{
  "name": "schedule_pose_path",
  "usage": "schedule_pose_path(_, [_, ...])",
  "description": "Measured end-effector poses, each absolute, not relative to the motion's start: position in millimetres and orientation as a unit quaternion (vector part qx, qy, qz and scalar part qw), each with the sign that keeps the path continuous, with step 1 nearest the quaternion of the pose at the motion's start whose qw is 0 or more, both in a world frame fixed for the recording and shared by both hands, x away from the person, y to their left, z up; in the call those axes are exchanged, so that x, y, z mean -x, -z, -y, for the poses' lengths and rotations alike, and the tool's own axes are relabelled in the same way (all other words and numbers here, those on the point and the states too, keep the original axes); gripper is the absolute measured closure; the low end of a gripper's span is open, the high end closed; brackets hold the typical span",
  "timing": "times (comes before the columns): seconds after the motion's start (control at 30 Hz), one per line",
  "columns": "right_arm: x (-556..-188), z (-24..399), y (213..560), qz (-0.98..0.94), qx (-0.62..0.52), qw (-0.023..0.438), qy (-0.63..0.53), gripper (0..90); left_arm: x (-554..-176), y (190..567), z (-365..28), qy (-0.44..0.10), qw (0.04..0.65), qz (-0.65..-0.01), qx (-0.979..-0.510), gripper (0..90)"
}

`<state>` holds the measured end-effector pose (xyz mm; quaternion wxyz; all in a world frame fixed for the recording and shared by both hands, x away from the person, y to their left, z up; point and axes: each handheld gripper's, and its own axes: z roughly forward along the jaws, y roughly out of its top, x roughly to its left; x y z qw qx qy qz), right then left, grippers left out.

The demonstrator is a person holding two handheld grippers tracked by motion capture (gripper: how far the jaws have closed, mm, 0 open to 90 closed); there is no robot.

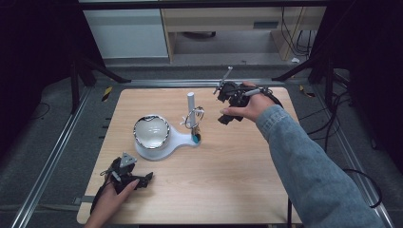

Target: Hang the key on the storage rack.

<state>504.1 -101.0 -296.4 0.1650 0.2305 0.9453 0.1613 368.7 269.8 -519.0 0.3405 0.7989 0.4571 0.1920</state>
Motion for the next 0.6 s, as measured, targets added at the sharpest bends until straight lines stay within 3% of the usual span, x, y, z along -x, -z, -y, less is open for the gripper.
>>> schedule_pose_path(0.6, [-502, 136, 315, -0.929, -0.283, 0.170, -0.167, 8.0, -368, 519, -270, -0.192, 0.340, -0.457, -0.799, 0.0])
